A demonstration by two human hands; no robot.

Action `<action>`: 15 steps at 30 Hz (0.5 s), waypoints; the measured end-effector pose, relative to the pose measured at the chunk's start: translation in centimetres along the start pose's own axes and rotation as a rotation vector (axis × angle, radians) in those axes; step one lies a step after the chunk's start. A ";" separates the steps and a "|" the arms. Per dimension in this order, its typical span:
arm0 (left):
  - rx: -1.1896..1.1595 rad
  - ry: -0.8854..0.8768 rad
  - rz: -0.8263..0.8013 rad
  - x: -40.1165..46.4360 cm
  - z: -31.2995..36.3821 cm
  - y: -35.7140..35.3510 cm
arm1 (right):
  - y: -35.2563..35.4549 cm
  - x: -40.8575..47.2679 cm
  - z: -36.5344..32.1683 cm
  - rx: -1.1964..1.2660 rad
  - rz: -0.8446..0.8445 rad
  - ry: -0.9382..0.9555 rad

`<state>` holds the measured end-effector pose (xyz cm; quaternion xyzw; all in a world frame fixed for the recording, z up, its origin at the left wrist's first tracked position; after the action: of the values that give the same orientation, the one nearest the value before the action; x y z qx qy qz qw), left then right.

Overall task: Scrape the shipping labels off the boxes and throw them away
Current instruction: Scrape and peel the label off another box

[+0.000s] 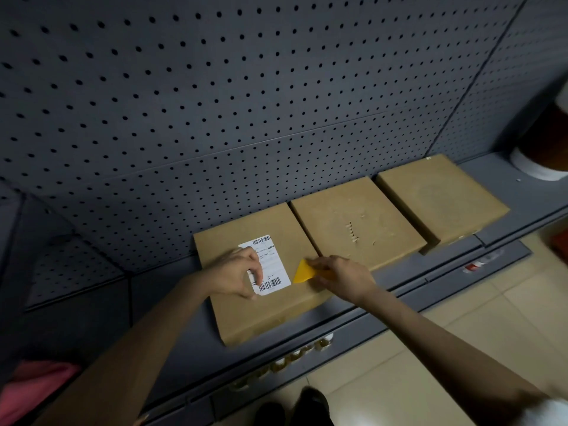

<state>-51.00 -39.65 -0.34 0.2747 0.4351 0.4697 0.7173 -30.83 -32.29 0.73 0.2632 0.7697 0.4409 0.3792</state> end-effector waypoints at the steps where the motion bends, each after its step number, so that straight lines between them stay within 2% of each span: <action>1: 0.038 -0.017 0.013 0.1 0.4 0.2 | 0.0 0.0 0.0 0.004 -0.002 0.000; 5: 0.116 -0.062 0.011 0.7 0.8 0.5 | 0.0 0.0 0.0 -0.011 -0.004 -0.004; 10: 0.009 -0.051 0.033 1.1 0.4 1.0 | 0.1 0.0 -0.1 -0.026 -0.005 0.001; 13: 0.113 -0.052 -0.046 0.7 0.6 0.3 | 0.1 0.0 -0.1 -0.027 0.004 -0.001; 15: 0.182 -0.088 -0.001 0.6 1.0 0.3 | 0.1 0.0 -0.1 -0.024 0.005 0.005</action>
<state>-50.13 -38.96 0.10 0.3590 0.4442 0.4152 0.7081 -30.90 -32.34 0.85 0.2594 0.7647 0.4518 0.3792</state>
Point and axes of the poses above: each hand's wrist, its own x-axis towards the middle knuckle, its own y-axis out of the back of the hand, z = x × y, the point moved 7 cm from there along x, towards the middle knuckle, and after that the axes turned 4 degrees about -y, right-handed, at the moved point
